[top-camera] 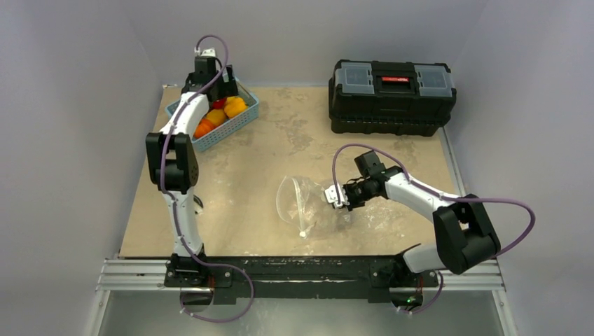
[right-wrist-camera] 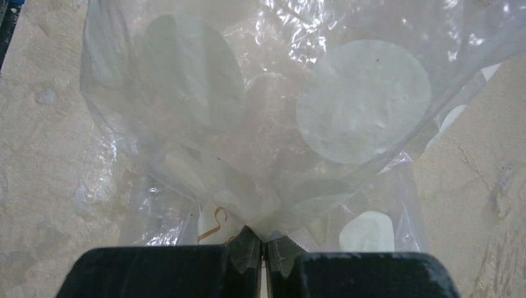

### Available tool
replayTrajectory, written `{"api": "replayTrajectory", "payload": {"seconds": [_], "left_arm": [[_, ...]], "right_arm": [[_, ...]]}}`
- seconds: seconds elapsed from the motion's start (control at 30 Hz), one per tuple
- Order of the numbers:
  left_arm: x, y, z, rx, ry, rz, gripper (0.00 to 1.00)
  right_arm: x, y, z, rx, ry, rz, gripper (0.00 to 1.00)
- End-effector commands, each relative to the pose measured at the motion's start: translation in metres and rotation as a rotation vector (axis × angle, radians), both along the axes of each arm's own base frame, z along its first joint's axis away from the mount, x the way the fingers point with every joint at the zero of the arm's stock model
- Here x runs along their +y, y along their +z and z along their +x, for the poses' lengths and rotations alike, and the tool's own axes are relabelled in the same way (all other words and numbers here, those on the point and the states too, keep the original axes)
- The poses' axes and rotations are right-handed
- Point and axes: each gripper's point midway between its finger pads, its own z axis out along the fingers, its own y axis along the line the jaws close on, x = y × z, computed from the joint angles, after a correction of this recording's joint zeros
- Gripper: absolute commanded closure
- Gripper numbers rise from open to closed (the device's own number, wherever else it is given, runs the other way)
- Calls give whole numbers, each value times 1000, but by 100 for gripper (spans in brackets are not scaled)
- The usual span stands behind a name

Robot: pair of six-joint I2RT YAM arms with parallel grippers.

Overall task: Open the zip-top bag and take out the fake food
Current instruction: Place the fake vegetable in the bin.

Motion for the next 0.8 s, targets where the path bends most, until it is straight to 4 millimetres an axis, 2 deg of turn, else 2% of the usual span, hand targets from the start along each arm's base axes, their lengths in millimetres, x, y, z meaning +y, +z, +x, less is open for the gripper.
{"api": "replayTrajectory", "payload": {"seconds": [0.0, 0.17, 0.3, 0.4, 0.6, 0.77], "left_arm": [[-24, 84, -33, -118, -72, -161, 0], [-52, 102, -83, -97, -141, -322, 0], [-73, 116, -130, -54, -195, -444, 0], [-80, 121, -165, -49, -224, -480, 0], [-73, 120, -240, -43, -166, -407, 0], [-56, 113, -291, -68, -144, -184, 0]], "right_arm": [[-3, 14, 13, -40, -30, 25, 100], [-9, 23, 17, -48, -64, 60, 100], [-16, 35, 20, -62, -92, 101, 100], [-23, 40, 23, -75, -122, 118, 100], [-36, 52, 30, -80, -186, 169, 99], [-50, 57, 41, -76, -271, 188, 99]]}}
